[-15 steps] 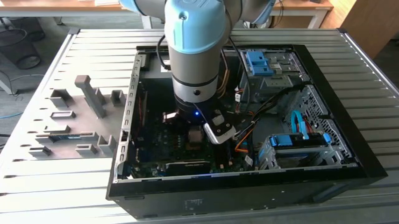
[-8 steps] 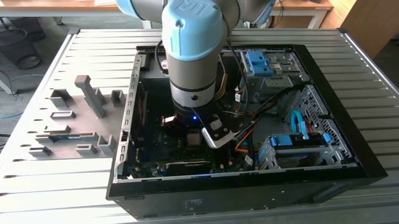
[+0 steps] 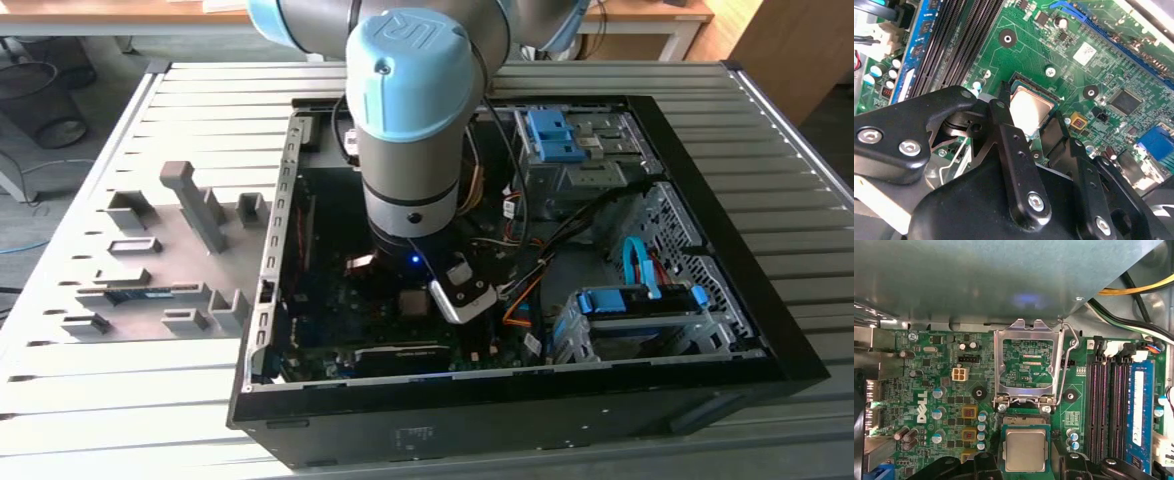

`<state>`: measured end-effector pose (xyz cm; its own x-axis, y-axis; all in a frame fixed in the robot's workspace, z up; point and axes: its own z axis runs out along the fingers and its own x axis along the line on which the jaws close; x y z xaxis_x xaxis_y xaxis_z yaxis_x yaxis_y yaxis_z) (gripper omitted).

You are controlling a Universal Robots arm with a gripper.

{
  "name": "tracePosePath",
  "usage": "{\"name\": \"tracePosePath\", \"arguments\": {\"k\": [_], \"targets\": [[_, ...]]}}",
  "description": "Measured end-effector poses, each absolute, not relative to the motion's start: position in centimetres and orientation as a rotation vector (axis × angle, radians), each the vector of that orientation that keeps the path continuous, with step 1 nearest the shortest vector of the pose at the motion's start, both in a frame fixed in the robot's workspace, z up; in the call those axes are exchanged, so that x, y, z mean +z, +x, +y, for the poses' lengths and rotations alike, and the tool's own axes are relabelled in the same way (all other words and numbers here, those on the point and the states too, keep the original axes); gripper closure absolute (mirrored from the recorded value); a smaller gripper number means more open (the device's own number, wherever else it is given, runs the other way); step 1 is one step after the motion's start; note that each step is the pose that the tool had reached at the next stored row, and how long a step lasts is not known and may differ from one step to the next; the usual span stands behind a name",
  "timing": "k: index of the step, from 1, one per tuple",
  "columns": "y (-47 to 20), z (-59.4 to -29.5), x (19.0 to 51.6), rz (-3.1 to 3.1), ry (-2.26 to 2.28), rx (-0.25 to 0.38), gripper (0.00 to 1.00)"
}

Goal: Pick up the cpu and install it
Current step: 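Place the cpu into insertion slot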

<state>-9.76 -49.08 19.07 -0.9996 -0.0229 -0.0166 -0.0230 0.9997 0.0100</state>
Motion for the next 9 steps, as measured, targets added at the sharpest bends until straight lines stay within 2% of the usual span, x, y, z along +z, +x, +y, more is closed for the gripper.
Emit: {"name": "tracePosePath", "arguments": {"k": [9], "targets": [[-9.75,-49.08,19.02,3.125,-0.036,0.015,0.52]]}}
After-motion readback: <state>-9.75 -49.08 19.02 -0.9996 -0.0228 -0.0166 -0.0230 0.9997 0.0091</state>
